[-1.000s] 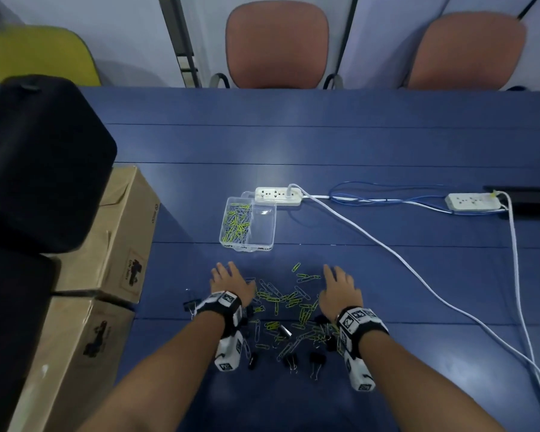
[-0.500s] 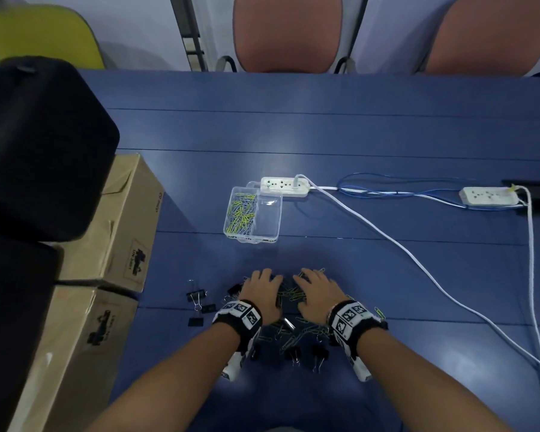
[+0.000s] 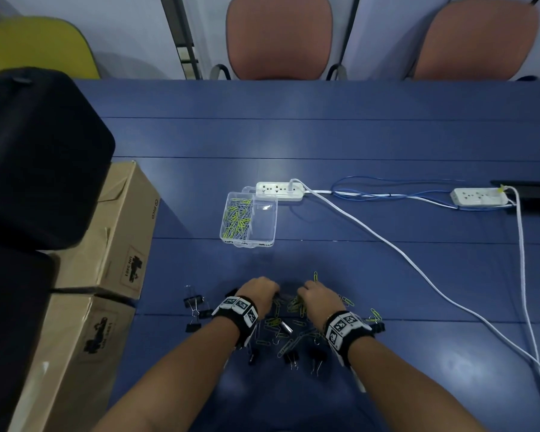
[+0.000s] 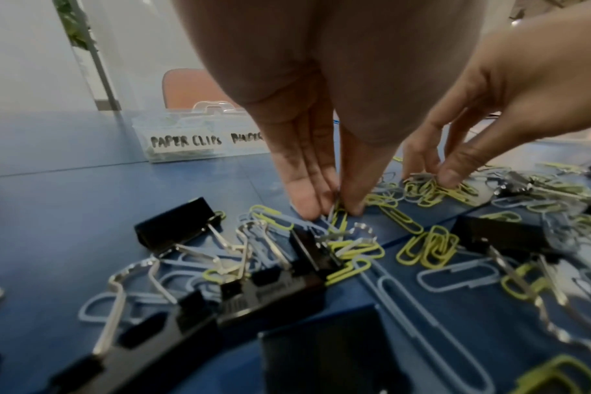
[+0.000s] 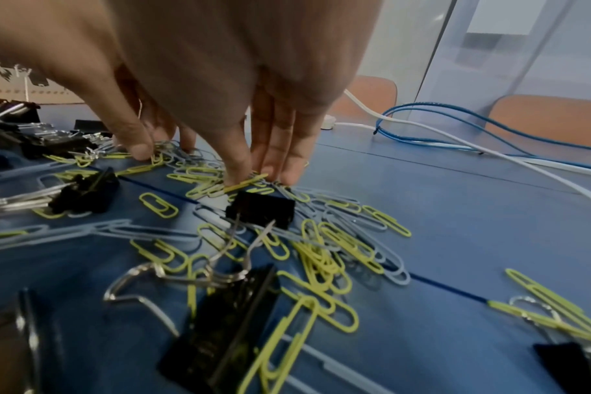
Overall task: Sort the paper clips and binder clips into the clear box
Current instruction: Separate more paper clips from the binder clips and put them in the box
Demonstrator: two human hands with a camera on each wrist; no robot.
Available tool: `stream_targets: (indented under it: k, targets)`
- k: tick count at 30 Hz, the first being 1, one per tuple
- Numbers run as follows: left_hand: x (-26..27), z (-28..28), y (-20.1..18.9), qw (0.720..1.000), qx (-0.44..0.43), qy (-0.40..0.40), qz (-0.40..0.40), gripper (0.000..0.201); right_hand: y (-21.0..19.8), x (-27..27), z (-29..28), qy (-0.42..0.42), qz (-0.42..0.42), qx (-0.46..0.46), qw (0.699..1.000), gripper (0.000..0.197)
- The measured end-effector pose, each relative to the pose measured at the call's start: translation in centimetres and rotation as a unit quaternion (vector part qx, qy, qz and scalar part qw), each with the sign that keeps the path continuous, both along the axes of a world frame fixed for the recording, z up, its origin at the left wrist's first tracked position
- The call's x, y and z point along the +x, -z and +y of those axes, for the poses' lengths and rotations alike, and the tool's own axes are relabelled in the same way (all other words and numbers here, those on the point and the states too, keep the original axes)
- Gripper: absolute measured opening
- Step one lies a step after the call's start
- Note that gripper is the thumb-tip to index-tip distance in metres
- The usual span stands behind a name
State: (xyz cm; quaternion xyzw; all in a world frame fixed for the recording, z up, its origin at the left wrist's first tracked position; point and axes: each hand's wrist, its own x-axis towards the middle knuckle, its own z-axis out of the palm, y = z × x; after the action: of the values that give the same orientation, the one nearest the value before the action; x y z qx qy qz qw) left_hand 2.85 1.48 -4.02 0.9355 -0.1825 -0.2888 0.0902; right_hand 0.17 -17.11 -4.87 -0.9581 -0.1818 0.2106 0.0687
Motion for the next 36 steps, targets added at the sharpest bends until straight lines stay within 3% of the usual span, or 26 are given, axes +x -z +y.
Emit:
stream_targets:
  k: [7,13,20,27,31,36]
  targets:
    - [-0.1,-0.3,-0.2,1.0,0.006,-0.017,0.008,0.022,0.1,-0.2,0.4,0.003,-0.014,-0.002,1.0,0.035]
    - [-0.1,0.4,-0.6,0.991,-0.097,-0.094,-0.003,0.017,0.6,-0.3,0.3,-0.001,-0.013,-0.018,1.0,0.036]
    - [2.0,2.5,-2.7,0.952,-0.192,-0.232,-0.052,0.016,0.5,-0.1,0.1,0.017,0.0,-0.028,0.999,0.038]
    - [6.1,6.1,-4.6,0.901,-0.233,-0.356,-0.083,0.015,-0.1,1.4,-1.0,0.135,0.003,0.111,0.985,0.016]
    - [9.5,7.8,-5.4,0.882,-0.224,-0.4,-0.11,0.014,-0.6,2.6,-0.8,0.215,-0.013,0.217,0.952,0.016]
    - [12.6,8.0,-5.6,0.869,-0.187,-0.451,-0.084,0.006,-1.9,4.7,0.8,0.255,0.0,0.312,0.915,0.013]
